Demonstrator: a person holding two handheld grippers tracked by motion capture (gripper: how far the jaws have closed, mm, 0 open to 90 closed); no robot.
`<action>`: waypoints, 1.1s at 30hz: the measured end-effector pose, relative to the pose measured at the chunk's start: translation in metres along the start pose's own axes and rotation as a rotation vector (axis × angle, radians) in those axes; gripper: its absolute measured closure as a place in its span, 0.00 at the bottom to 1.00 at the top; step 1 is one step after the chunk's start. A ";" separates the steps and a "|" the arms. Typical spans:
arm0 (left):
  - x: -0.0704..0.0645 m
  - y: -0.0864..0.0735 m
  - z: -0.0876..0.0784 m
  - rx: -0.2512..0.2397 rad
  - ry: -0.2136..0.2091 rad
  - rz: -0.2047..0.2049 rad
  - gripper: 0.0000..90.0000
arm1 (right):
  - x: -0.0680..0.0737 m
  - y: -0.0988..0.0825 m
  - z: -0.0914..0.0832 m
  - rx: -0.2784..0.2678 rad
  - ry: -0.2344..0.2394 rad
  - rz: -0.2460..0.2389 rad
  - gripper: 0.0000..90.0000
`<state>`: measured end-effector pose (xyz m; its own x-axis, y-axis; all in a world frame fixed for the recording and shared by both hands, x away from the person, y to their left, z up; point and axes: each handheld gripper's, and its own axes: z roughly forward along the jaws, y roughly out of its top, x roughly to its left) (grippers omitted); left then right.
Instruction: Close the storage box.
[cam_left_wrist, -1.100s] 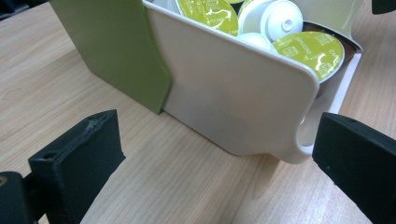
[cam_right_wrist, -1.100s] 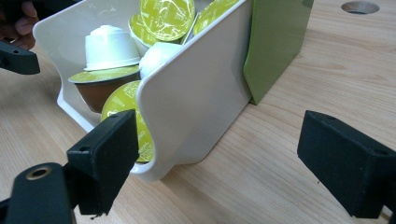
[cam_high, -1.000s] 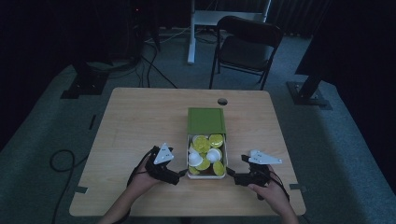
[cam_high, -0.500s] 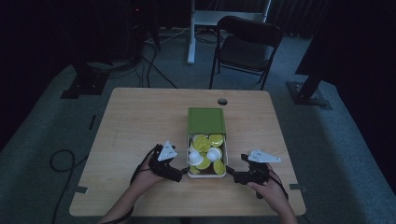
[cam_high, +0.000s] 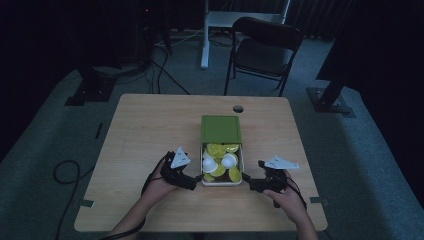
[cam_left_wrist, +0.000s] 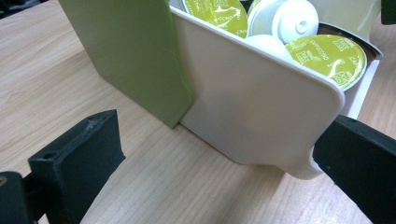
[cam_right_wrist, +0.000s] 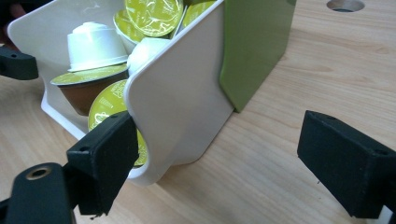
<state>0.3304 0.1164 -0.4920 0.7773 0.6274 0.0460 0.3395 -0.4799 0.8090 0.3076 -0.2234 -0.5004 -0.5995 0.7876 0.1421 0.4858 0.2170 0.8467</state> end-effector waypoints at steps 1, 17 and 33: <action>0.001 0.000 0.001 0.001 0.005 -0.003 0.02 | -0.001 0.001 0.001 0.001 -0.004 -0.001 0.13; 0.015 0.007 0.009 0.005 0.032 -0.026 0.02 | -0.004 0.005 0.013 -0.014 -0.008 0.025 0.13; 0.032 0.017 0.018 0.012 0.050 -0.029 0.02 | -0.015 0.018 0.028 -0.031 -0.055 0.058 0.13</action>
<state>0.3708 0.1175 -0.4870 0.7400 0.6706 0.0517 0.3680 -0.4679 0.8035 0.3428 -0.2153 -0.5013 -0.5350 0.8288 0.1636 0.4979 0.1528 0.8537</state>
